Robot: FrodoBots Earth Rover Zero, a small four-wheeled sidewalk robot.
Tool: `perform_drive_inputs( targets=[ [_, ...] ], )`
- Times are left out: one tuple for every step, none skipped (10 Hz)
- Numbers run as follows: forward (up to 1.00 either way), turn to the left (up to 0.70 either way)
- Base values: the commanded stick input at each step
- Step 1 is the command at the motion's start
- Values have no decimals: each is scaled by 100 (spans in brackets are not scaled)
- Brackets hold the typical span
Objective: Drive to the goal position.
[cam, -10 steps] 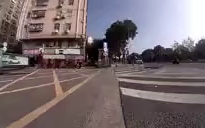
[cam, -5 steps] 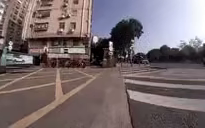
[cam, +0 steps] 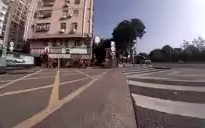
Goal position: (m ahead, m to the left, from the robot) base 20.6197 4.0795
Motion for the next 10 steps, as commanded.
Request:
perform_drive_inputs(
  targets=[
    [45,0],
    [45,0],
    [45,0],
    [45,0],
    [45,0],
    [45,0],
    [45,0],
    [45,0],
    [45,0],
    [45,0]
  ],
)
